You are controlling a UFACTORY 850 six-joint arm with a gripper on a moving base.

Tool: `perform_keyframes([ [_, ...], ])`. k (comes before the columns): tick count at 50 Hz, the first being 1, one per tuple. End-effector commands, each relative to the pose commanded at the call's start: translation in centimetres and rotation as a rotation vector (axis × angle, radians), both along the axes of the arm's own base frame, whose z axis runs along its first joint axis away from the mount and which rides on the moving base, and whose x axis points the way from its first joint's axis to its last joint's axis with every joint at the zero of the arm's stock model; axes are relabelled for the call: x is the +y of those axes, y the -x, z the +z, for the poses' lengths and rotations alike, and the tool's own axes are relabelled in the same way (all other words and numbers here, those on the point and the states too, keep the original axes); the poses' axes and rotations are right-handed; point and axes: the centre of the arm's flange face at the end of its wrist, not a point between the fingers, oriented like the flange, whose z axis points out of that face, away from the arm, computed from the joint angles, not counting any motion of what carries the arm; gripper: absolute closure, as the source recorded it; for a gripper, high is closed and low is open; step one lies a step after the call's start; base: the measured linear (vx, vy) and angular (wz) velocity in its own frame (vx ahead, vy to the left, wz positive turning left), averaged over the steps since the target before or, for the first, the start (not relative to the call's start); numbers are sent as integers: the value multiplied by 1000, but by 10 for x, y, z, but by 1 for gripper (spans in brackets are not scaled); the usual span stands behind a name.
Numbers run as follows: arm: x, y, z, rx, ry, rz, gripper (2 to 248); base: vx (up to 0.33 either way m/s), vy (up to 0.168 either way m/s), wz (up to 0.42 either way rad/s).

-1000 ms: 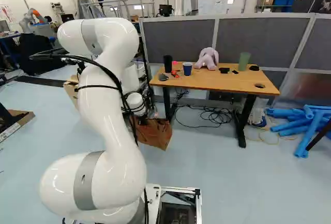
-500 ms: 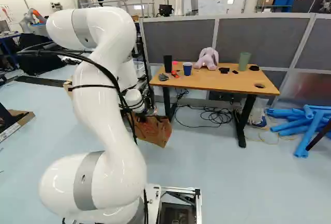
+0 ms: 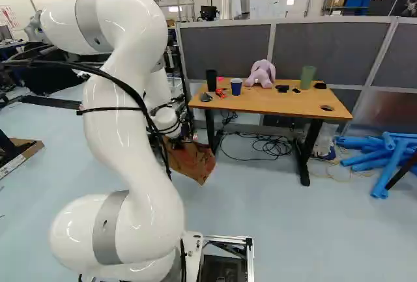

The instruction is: Pick up the bag on the ground and place it on the table

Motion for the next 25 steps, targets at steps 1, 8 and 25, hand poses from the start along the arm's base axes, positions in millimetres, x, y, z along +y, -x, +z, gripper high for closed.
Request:
perform_keyframes([
  [1,0,0,1,-2,0,0,232,0,0,0],
  [8,-1,4,10,-5,0,0,232,0,0,0],
  [25,-3,14,31,6,5,-1,232,0,0,0],
])
